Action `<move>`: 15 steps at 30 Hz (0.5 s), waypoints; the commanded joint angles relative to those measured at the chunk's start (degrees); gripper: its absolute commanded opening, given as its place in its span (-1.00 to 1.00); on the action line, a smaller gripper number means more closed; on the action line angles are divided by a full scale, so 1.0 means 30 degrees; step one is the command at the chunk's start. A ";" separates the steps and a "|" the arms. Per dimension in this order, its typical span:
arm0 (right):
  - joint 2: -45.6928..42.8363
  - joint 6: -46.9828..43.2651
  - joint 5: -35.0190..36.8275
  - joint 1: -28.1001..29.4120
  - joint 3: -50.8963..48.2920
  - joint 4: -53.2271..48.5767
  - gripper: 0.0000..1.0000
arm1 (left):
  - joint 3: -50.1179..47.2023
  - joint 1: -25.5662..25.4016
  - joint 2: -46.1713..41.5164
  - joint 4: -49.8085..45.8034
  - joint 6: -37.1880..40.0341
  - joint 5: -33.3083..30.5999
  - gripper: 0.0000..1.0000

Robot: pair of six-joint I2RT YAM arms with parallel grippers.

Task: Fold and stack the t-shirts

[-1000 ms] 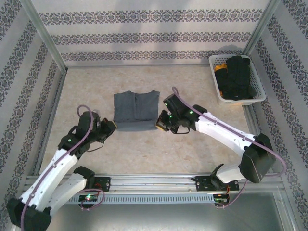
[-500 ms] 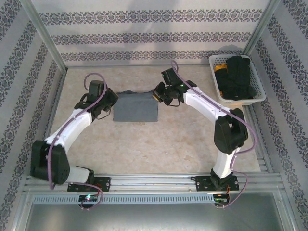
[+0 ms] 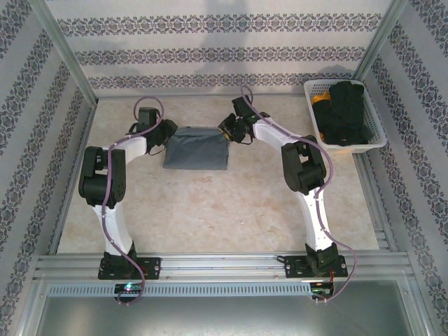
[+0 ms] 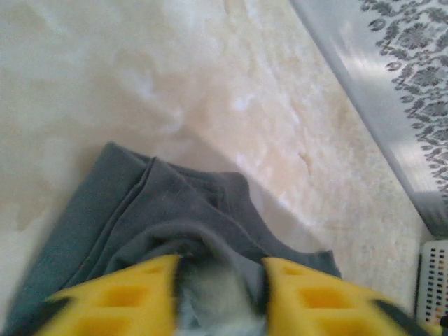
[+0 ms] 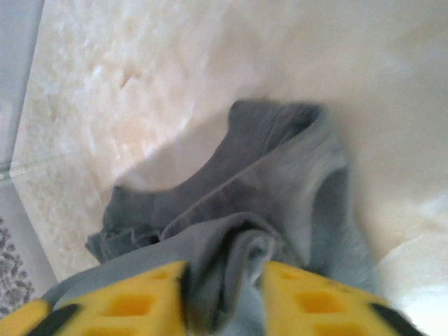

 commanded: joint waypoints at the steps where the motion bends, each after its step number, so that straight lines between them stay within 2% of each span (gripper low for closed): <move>1: -0.0514 -0.1008 -0.0040 -0.0587 0.0776 0.0890 0.02 | -0.0370 0.0567 -0.1315 0.0949 0.0524 0.0227 0.11; 3: -0.1168 -0.1522 -0.0395 -0.0859 0.0827 0.0517 0.17 | -0.1317 0.0751 -0.2960 -0.0095 0.0791 -0.0448 0.30; 7: -0.3456 -0.2555 -0.0508 -0.1008 -0.1063 -0.0183 0.25 | -0.4758 0.1151 -0.6673 -0.1137 -0.0045 -0.0789 0.30; 12: -0.7338 -0.2388 -0.0461 -0.0773 -0.7081 0.0731 0.23 | -0.8312 0.1161 -1.0121 -0.2982 -0.0520 -0.0340 0.28; 15: -0.8716 -0.2762 -0.0631 -0.0234 -0.9262 0.0700 0.23 | -0.9905 0.1137 -1.1340 -0.3383 -0.1055 -0.0046 0.28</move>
